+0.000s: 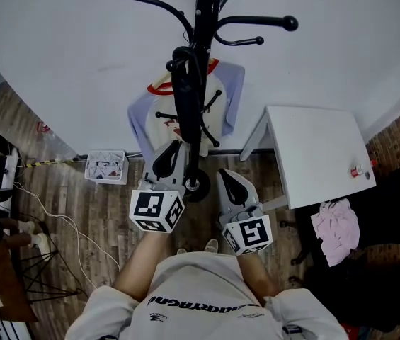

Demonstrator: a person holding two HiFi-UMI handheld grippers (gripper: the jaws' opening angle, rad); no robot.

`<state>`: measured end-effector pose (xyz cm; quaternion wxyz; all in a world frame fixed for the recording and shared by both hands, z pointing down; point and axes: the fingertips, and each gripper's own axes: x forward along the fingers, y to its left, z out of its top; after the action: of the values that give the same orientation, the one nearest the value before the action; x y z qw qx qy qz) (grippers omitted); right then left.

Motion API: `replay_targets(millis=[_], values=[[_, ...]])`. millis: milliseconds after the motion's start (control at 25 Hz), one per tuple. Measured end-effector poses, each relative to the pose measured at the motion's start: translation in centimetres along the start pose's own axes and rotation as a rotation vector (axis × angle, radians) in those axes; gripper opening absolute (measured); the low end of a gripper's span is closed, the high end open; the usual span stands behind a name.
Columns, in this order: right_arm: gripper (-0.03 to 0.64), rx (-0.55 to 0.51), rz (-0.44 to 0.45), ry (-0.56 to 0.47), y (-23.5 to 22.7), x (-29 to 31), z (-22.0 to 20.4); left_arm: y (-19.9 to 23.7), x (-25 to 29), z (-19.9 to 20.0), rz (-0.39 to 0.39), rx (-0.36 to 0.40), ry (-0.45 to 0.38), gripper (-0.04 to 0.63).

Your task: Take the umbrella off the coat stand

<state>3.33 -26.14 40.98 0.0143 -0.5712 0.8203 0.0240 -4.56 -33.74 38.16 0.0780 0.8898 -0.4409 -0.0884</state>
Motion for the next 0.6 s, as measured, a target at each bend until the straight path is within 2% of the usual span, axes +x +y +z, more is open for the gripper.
replay_targets(millis=[160,400,600], values=[[0.0,0.003,0.012,-0.002,-0.3,0.5,-0.1,0.8,1.8,0.5,-0.018,0.005,0.018,0.138],[0.0,-0.003,0.016,-0.003,-1.0,0.7,0.0,1.9,4.1,0.4,-0.017,0.023,0.063,0.261],[0.0,0.001,0.016,-0.005,-1.7,0.6,-0.2,2.7,6.2,0.1,-0.015,0.031,0.103,0.328]])
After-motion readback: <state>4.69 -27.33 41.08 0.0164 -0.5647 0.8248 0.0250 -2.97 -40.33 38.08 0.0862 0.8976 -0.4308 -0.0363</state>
